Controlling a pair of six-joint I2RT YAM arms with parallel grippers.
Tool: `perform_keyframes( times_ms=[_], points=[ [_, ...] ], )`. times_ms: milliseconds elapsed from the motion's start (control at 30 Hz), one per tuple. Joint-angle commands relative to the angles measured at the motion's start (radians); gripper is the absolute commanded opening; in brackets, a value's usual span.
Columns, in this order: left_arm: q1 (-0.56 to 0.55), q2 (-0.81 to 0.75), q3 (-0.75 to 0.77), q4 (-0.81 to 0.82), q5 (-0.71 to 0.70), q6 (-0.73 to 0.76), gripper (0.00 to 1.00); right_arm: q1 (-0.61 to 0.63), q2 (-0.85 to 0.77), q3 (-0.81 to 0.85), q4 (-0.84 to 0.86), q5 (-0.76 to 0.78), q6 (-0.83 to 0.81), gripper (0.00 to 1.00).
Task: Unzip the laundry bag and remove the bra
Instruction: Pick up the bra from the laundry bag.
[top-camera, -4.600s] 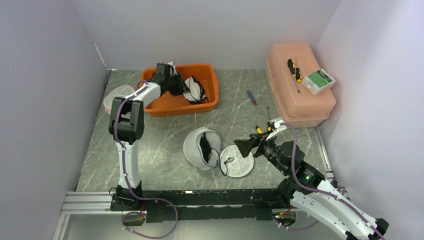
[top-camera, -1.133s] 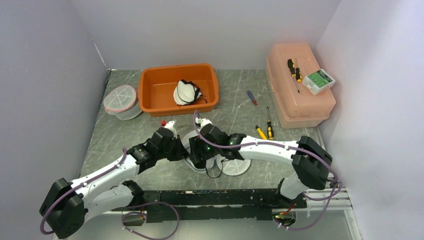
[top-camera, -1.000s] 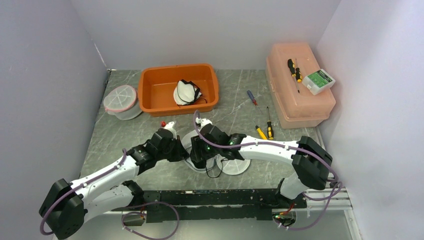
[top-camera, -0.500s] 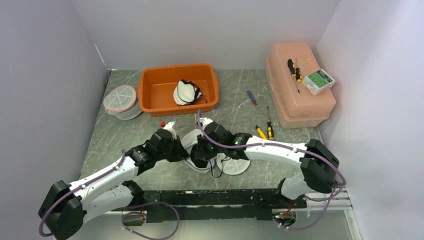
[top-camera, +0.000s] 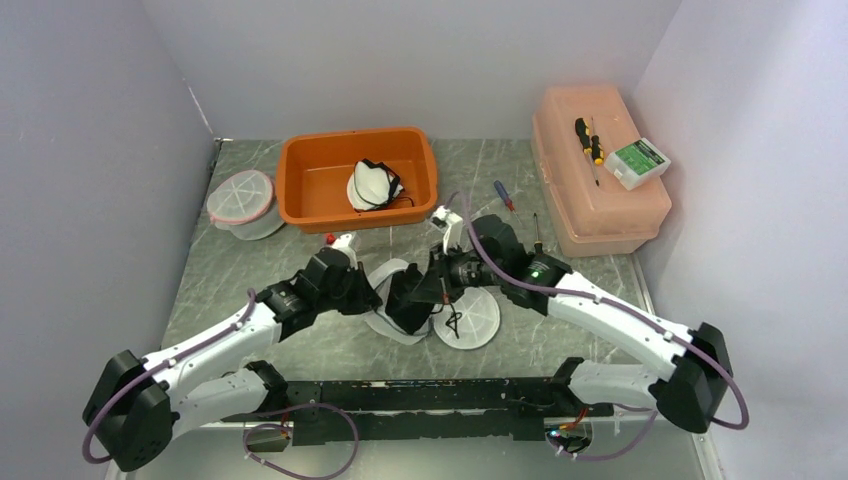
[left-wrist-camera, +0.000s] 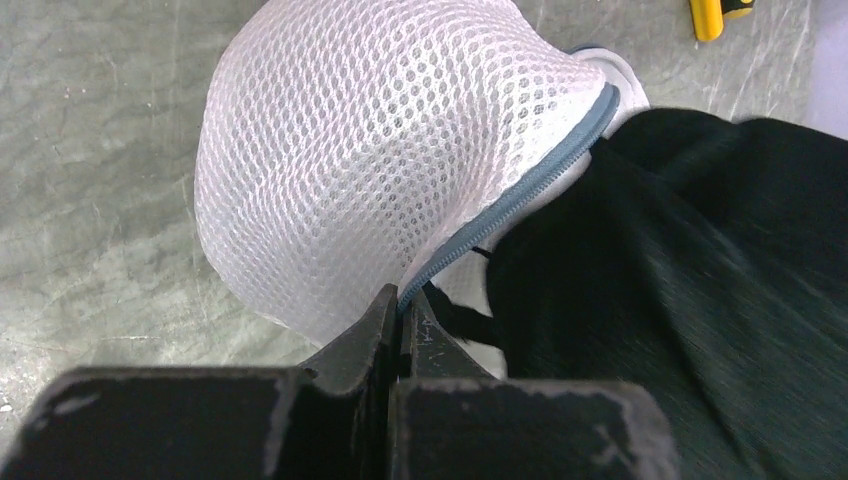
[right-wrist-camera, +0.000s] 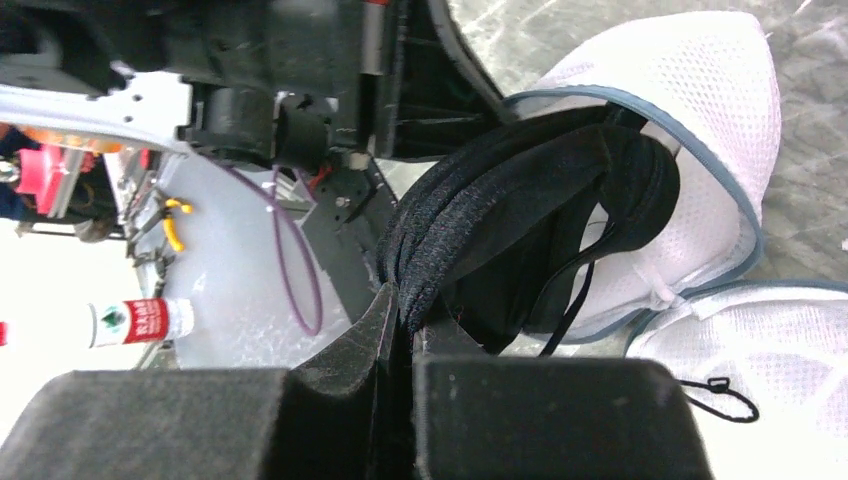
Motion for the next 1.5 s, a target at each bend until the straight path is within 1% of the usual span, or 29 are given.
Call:
perform_keyframes(
  times_ms=[0,133,233,433,533,700,900,933,967,1100,1133,1167,1233,1267,1333,1400,1467],
  points=[
    [-0.002,0.045,0.057,0.062,0.001,0.029,0.03,-0.061,-0.103,0.03,-0.017,-0.135,-0.025,0.0],
    [-0.002,0.08,0.08,0.103,0.035,0.029,0.03,-0.115,-0.161,0.107,-0.102,-0.116,-0.06,0.0],
    [-0.002,0.101,0.09,0.155,0.078,0.02,0.03,-0.127,-0.191,0.181,-0.178,-0.039,-0.096,0.0],
    [-0.002,0.158,0.106,0.31,0.178,-0.032,0.03,-0.129,-0.246,0.289,-0.282,0.225,-0.157,0.0],
    [-0.002,0.201,0.126,0.355,0.207,-0.049,0.03,-0.13,-0.26,0.343,-0.326,0.366,-0.18,0.0],
    [-0.002,0.251,0.11,0.385,0.184,-0.068,0.03,-0.129,-0.262,0.373,-0.356,0.531,-0.184,0.0],
    [-0.002,0.289,0.078,0.401,0.116,-0.064,0.03,-0.129,-0.264,0.348,-0.327,0.623,-0.187,0.0],
    [-0.002,0.291,0.071,0.406,0.107,-0.066,0.04,-0.13,-0.256,0.347,-0.321,0.632,-0.184,0.0],
    [-0.002,0.291,0.066,0.405,0.095,-0.071,0.07,-0.13,-0.247,0.344,-0.316,0.637,-0.178,0.0],
    [-0.002,0.253,0.056,0.372,0.041,-0.071,0.25,-0.13,-0.231,0.323,-0.278,0.645,-0.153,0.0],
    [-0.002,0.238,0.061,0.357,0.023,-0.06,0.3,-0.13,-0.228,0.317,-0.27,0.645,-0.149,0.0],
    [-0.002,0.222,0.068,0.34,0.011,-0.044,0.38,-0.13,-0.222,0.314,-0.265,0.643,-0.144,0.0],
    [-0.002,0.197,0.095,0.289,-0.024,-0.014,0.64,-0.129,-0.209,0.309,-0.255,0.641,-0.138,0.0],
    [-0.002,0.19,0.113,0.248,-0.039,0.002,0.74,-0.129,-0.203,0.308,-0.248,0.641,-0.137,0.0],
    [-0.002,0.177,0.163,0.174,-0.055,0.034,0.84,-0.13,-0.188,0.309,-0.235,0.641,-0.137,0.0],
    [-0.002,0.161,0.212,0.099,-0.1,0.06,0.89,-0.13,-0.171,0.321,-0.226,0.632,-0.136,0.0],
    [-0.002,0.138,0.249,0.059,-0.123,0.074,0.94,-0.129,-0.161,0.33,-0.212,0.614,-0.125,0.0]
  ],
)
